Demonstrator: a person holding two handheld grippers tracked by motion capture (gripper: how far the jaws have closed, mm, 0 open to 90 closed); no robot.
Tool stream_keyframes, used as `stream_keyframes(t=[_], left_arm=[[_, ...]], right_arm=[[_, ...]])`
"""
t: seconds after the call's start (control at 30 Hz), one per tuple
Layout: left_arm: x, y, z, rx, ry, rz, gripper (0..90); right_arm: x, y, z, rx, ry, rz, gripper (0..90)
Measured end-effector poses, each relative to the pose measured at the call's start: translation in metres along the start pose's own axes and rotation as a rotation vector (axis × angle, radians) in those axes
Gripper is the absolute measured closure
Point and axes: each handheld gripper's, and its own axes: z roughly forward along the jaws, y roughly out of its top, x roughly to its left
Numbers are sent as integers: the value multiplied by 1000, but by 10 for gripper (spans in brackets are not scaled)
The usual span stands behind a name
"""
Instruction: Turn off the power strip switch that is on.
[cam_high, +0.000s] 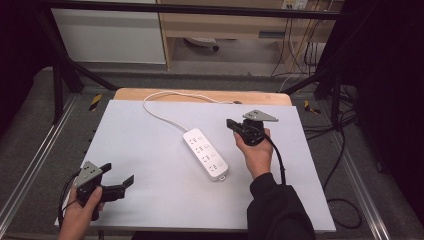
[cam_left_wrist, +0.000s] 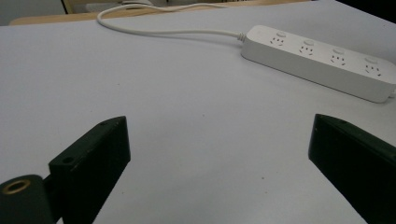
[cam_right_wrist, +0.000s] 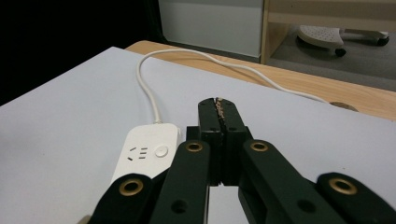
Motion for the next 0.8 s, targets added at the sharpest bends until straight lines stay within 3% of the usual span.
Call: stream_keyframes(t=[0.43,0.8], left_arm=[[1,0,0,-3,0,-3,55],[0,0,-1,-5,-2,-2,55]], right_arm=[[3,-7,16,78,7,1,900],[9,-13,26,105,17,-5,900]])
